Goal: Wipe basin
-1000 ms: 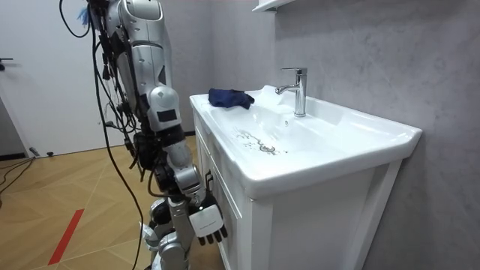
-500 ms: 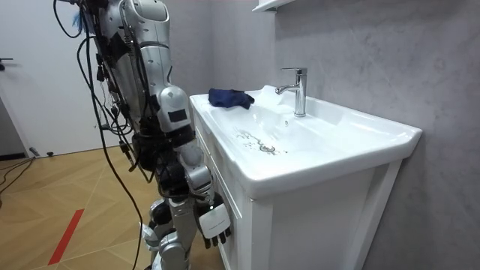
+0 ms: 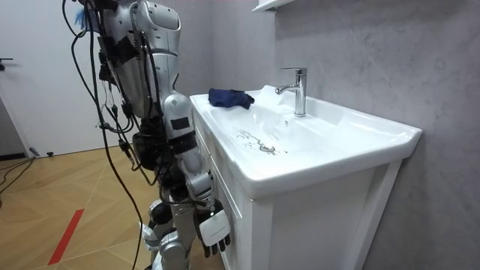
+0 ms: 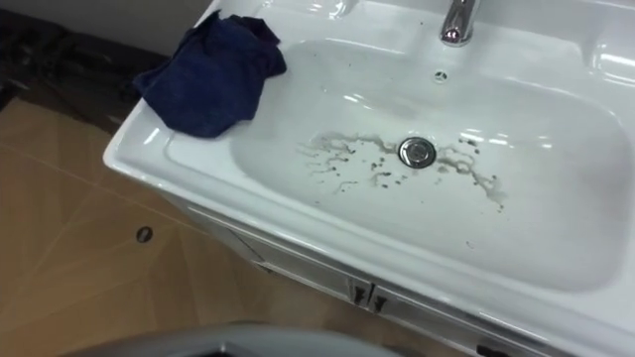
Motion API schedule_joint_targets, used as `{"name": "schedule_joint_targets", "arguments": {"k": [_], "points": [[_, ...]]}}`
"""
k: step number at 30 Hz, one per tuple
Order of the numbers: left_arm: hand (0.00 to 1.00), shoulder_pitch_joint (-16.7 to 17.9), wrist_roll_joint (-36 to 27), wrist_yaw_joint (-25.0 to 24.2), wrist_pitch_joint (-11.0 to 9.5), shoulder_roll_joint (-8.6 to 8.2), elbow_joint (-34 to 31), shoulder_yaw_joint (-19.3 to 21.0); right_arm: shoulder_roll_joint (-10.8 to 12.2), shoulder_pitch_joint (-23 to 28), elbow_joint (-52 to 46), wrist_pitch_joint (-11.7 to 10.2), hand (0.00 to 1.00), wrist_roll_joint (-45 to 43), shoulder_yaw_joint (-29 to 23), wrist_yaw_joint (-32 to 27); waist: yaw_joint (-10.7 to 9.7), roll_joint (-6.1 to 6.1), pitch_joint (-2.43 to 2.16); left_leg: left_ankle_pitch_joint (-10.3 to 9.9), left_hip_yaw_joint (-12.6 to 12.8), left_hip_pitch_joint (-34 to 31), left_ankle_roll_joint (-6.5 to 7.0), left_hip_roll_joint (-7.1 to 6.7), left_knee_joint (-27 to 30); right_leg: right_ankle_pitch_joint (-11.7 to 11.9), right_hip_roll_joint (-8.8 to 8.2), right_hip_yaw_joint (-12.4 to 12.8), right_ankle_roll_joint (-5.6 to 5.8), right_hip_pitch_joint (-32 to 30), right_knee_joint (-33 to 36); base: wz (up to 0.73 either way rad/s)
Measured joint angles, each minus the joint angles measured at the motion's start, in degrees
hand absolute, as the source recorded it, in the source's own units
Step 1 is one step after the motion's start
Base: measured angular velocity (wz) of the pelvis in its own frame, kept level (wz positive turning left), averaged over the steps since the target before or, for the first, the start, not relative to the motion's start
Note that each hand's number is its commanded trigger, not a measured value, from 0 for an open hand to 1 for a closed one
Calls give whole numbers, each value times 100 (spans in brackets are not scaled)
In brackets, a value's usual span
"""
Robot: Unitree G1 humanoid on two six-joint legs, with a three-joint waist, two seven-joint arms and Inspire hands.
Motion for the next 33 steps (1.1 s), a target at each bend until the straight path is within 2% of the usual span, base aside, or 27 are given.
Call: {"name": "schedule_joint_targets", "arguments": {"k": [1, 3, 4, 6, 10, 12, 15, 19, 24, 27, 29, 33], "points": [[0, -31, 130, 15, 0, 25, -170, 0, 3, 8, 2, 2, 0, -23, 0, 0, -20, 4, 7, 0, -1, 16, 0, 0, 0, 0, 1, -7, 0, 22, -10, 0], [0, -126, 565, 78, 1, 223, -757, -25, 13, 13, 52, 20, 0, -86, -1, 12, -161, -4, 10, -2, -16, 41, 0, -9, 4, 2, 4, -19, 1, 73, -89, 0], [0, -157, 688, 83, 2, 253, -908, -33, 13, 4, 82, 31, 0, -95, -1, 20, -190, 5, 12, -2, -16, 37, 0, -8, 2, 2, 5, -11, 0, 62, -88, 0], [0, -372, 1066, 45, -7, 367, -1324, -105, 13, 2, 131, 116, 0, -182, -4, 70, -240, 21, 11, -2, -13, 34, 0, -5, -19, 2, 5, -5, 1, 60, -85, -2], [0, -410, 1548, -95, 56, 371, -1618, -225, -3, -11, 144, 188, 0, -242, 6, 87, -437, 87, 30, -2, 24, 63, 0, 8, -87, 2, 10, -17, 1, 50, -78, -6], [0, -409, 2006, -304, 144, 371, -1925, -638, -39, -52, 230, 206, 0, -296, 9, 90, -529, 106, 28, -1, 73, 63, -1, 16, -81, 2, 14, 17, 1, 22, -75, -8], [0, -407, 2208, -647, 164, 371, -2180, -1176, -52, -126, 232, 278, 0, -326, 122, 157, -625, 96, 31, 3, 141, 62, -8, 31, -83, 2, 23, 119, 0, 25, -70, -11], [0, -416, 2192, -1030, 161, 371, -2228, -1591, -53, -147, 217, 275, 0, -320, 239, 260, -779, 60, 32, 3, 199, 86, -9, 36, -63, 2, 31, 216, 0, 2, -73, -12], [0, -496, 2191, -1385, 167, 371, -2019, -2040, -31, -254, 268, 268, 0, -362, 359, 266, -938, -41, 80, 4, 308, 79, -9, 47, -25, 2, 32, 329, 0, -26, -74, -10], [0, -509, 2205, -1513, 189, 371, -1845, -2237, -29, -248, 274, 309, 0, -363, 379, 255, -1030, -55, 85, 3, 333, 78, -9, 60, -19, 11, 44, 361, -11, -27, -71, -3], [0, -511, 2205, -1576, 267, 371, -1713, -2290, -30, -244, 280, 326, 0, -360, 385, 250, -1048, -50, 85, 1, 382, 75, -12, 90, -19, 49, 74, 417, -21, -44, -74, -12], [0, -516, 2205, -1780, 488, 371, -1494, -2391, -28, -243, 276, 511, 0, -352, 434, 252, -1075, 15, 67, -2, 455, 90, -16, 115, -63, 77, 99, 481, -34, -78, -71, -12]]}}
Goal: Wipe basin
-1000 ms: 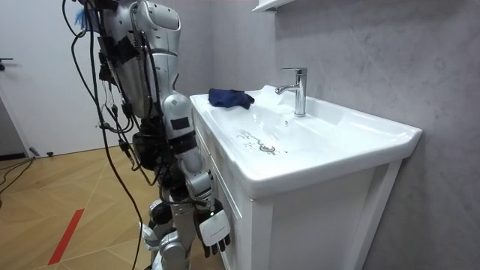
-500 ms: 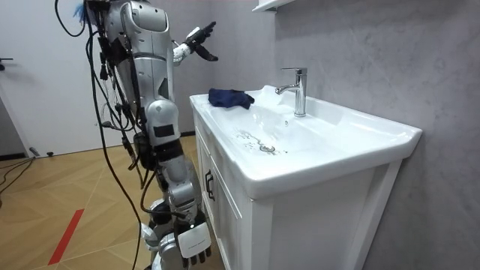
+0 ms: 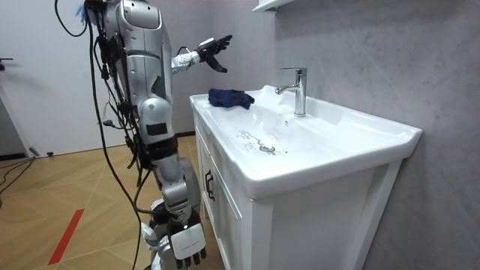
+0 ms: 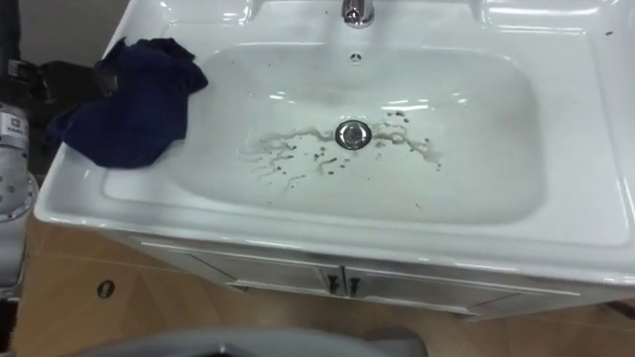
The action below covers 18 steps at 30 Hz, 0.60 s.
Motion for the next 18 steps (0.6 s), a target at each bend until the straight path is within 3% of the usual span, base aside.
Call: {"name": "schedule_joint_targets", "arguments": {"k": [7, 12, 18], "points": [[0, -7, -18, -148, 142, -5, 309, -73, 6, -35, 11, 125, 0, -138, 68, -10, -144, 38, -12, 2, 42, 14, 2, 2, -2, 2, 6, 120, 0, -57, 98, -5], [0, -8, -250, -243, 137, -13, 588, -415, 28, -81, 9, 124, 0, -129, 143, -6, -181, -76, 5, 3, 55, 19, 3, 5, -7, 2, 10, 133, 0, -42, 93, 0], [0, -8, -470, -296, 137, -22, 643, -492, 34, -100, -53, 151, 0, -133, 143, -5, -186, -166, 1, 1, 55, -12, 3, 9, 25, 2, 11, 134, -1, -71, 100, 0]]}}
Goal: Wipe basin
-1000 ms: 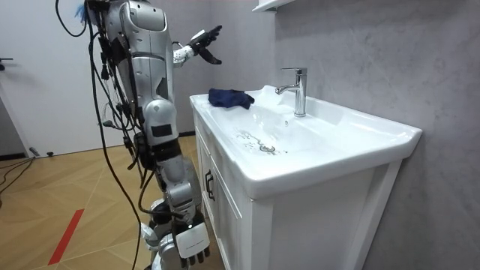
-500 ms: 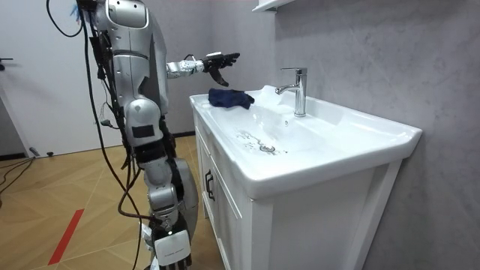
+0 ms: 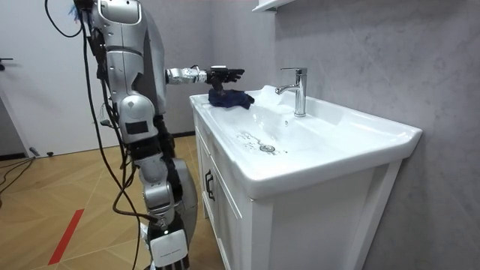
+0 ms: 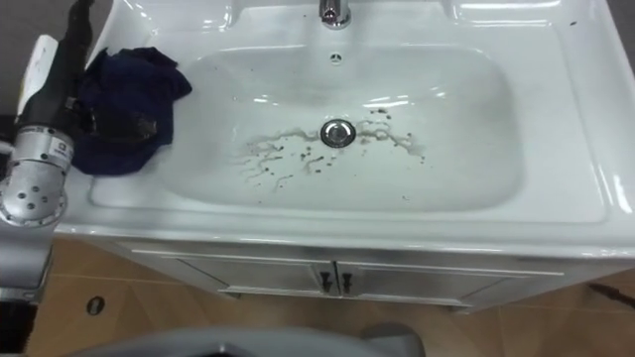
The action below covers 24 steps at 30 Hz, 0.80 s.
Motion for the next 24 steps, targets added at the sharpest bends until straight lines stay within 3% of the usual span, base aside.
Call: {"name": "schedule_joint_targets", "arguments": {"k": [10, 16, 24], "points": [[0, 0, 75, 1, 1, 1, 130, -111, 4, 13, -118, -25, 0, 1, 27, -64, 1, 15, -13, 0, 4, 10, 0, -3, -2, 0, -3, 1, 0, 5, -7, 0], [0, 22, 264, 1, 11, -3, 334, -201, 4, 9, -131, -1, 0, -2, 47, -98, 27, 85, -51, 0, 39, 35, 0, 4, -1, 0, 3, 2, 0, 15, -3, -3], [0, 23, 975, 1, 281, -44, 711, -205, 4, 62, -273, 152, 0, 8, 46, -249, 17, 138, -60, 0, 61, 100, -1, 7, -42, 0, 9, 26, 0, 46, 7, -2]]}}
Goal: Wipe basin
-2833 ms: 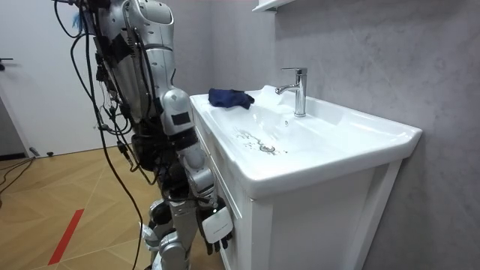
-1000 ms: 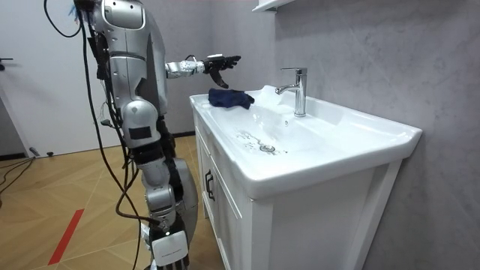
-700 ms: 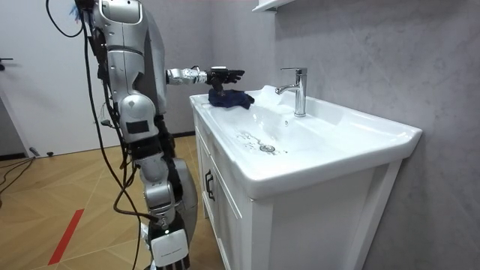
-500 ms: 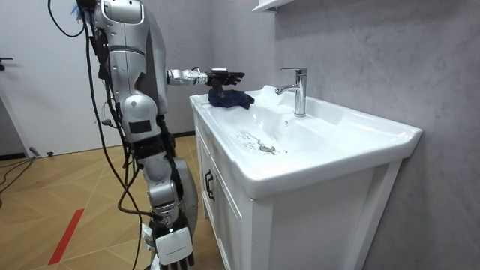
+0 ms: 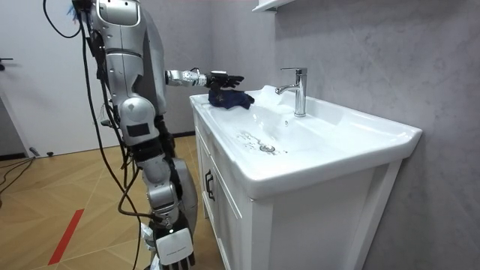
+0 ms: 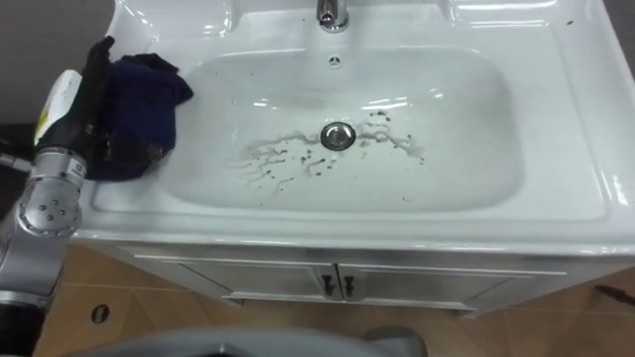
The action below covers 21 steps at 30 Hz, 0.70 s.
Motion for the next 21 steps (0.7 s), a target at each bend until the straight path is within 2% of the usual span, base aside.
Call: {"name": "schedule_joint_targets", "arguments": {"k": [10, 17, 21], "points": [[0, 1, 388, -53, 147, -49, 32, 0, 0, 56, -315, 30, 0, -7, -1, 31, 21, -28, -1, 0, 31, -1, 0, 0, -8, 0, 9, 33, 0, -15, 0, -1], [0, 11, 390, -70, 379, -201, 40, 0, 2, 71, -470, 251, 0, -22, 2, 51, 33, -81, -38, 0, 79, 3, 0, 7, -9, 0, 15, 71, 0, -66, -3, -3], [0, 14, 389, -71, 381, -223, 162, 2, 3, 80, -518, 296, 0, -29, 0, 45, 37, -99, -60, 1, 92, 20, -2, 14, -14, 5, 21, 76, -9, -51, -19, 0]]}}
